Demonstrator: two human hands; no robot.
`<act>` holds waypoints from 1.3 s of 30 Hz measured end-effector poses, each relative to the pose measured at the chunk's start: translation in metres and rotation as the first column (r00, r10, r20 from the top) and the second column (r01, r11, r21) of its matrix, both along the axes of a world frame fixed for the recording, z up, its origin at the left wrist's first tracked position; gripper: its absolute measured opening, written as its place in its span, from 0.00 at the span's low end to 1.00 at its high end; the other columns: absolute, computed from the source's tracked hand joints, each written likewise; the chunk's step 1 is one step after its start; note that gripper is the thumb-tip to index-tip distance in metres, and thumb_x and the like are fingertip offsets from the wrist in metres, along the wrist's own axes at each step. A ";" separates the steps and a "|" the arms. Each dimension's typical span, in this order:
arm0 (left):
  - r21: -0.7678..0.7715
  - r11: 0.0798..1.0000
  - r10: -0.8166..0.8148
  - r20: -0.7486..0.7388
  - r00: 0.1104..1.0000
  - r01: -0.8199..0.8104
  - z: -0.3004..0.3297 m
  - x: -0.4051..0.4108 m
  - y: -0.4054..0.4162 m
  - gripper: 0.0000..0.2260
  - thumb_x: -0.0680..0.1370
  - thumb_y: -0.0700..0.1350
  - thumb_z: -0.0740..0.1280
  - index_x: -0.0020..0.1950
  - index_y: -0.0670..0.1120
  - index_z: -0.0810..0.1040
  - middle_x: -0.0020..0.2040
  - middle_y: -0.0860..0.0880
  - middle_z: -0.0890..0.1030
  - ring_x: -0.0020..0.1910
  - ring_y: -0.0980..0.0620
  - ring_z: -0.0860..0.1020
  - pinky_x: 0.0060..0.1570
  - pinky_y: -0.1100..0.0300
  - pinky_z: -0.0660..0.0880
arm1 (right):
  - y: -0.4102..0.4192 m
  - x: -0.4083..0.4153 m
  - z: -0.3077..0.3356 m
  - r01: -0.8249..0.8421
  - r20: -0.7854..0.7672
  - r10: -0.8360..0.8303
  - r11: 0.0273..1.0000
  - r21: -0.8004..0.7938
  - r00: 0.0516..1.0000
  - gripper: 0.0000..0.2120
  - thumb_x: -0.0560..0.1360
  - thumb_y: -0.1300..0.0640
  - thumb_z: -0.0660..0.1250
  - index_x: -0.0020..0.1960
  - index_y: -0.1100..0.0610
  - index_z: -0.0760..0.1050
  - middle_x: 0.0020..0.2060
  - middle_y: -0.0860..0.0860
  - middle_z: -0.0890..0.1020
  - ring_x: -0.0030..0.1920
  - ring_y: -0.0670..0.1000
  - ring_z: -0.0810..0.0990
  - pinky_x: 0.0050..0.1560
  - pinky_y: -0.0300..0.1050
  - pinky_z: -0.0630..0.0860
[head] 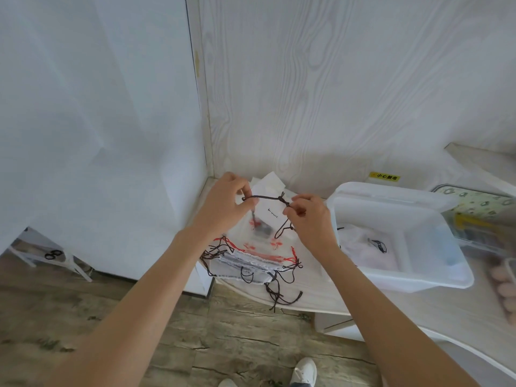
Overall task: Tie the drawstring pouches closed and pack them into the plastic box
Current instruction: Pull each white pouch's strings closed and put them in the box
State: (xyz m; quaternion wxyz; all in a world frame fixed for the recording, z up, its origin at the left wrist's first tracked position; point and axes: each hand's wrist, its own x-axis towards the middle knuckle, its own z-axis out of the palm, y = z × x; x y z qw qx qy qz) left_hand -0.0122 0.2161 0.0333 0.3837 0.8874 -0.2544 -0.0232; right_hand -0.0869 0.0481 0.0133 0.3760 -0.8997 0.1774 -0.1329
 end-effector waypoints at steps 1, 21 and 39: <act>-0.086 0.996 0.007 -0.090 0.996 -0.015 0.001 -0.001 -0.001 0.06 0.75 0.45 0.68 0.44 0.43 0.76 0.52 0.52 0.76 0.49 0.59 0.75 0.48 0.67 0.69 | 0.000 0.001 0.002 0.002 -0.013 -0.002 0.999 0.032 1.000 0.07 0.74 0.61 0.67 0.44 0.65 0.80 0.50 0.51 0.74 0.42 0.47 0.73 0.40 0.23 0.65; -0.558 0.189 -0.681 -0.667 0.301 -0.808 -0.027 -0.026 -0.017 0.07 0.66 0.38 0.57 0.29 0.45 0.64 0.29 0.49 0.67 0.24 0.56 0.59 0.17 0.68 0.55 | 0.001 -0.002 0.009 0.148 -0.158 -0.159 -0.075 0.986 0.975 0.11 0.75 0.64 0.58 0.35 0.59 0.70 0.41 0.52 0.80 0.40 0.48 0.78 0.35 0.36 0.73; -0.718 0.455 -0.451 -0.696 0.559 -0.526 -0.017 -0.026 -0.017 0.09 0.79 0.35 0.58 0.52 0.37 0.77 0.41 0.45 0.80 0.29 0.59 0.70 0.24 0.70 0.67 | 0.019 0.003 0.014 0.020 0.027 -0.064 0.629 0.777 0.998 0.15 0.80 0.57 0.59 0.34 0.56 0.71 0.24 0.46 0.73 0.25 0.45 0.69 0.29 0.36 0.67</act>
